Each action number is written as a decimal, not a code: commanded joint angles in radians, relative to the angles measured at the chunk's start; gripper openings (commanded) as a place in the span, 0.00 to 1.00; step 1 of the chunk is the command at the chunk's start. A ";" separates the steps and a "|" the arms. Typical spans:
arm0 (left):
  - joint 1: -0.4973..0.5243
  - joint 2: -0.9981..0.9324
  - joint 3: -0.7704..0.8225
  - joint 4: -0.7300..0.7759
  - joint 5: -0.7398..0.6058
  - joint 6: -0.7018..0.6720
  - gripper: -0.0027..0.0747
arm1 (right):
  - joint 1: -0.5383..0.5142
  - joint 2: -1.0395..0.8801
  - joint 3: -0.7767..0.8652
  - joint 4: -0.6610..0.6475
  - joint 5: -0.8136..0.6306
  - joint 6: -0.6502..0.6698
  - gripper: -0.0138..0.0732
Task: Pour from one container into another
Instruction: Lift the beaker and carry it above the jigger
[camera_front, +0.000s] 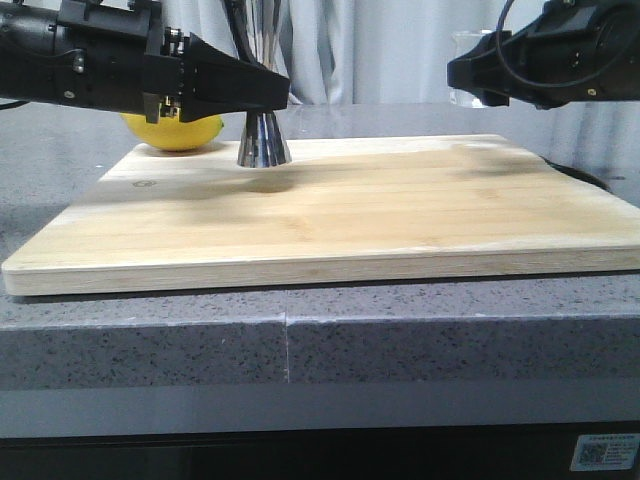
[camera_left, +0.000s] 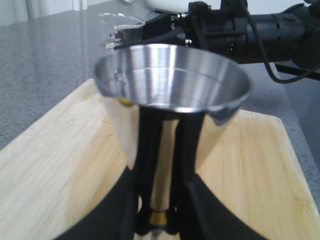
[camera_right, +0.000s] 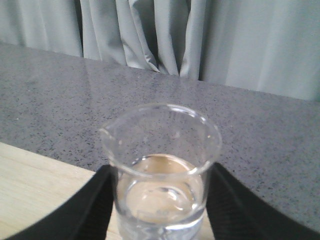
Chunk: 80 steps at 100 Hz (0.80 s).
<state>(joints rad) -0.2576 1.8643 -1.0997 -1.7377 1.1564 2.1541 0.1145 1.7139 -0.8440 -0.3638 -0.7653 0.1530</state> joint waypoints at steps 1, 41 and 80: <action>-0.017 -0.057 -0.028 -0.074 0.113 -0.005 0.01 | -0.003 -0.077 -0.027 -0.018 -0.077 -0.002 0.51; -0.041 -0.057 -0.028 -0.076 0.113 -0.005 0.01 | 0.006 -0.233 -0.027 -0.122 0.010 0.118 0.51; -0.053 -0.057 -0.028 -0.078 0.113 -0.005 0.01 | 0.083 -0.317 -0.027 -0.249 0.046 0.207 0.51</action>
<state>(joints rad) -0.2937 1.8643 -1.0997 -1.7420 1.1564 2.1541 0.1876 1.4431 -0.8440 -0.5957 -0.6529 0.3320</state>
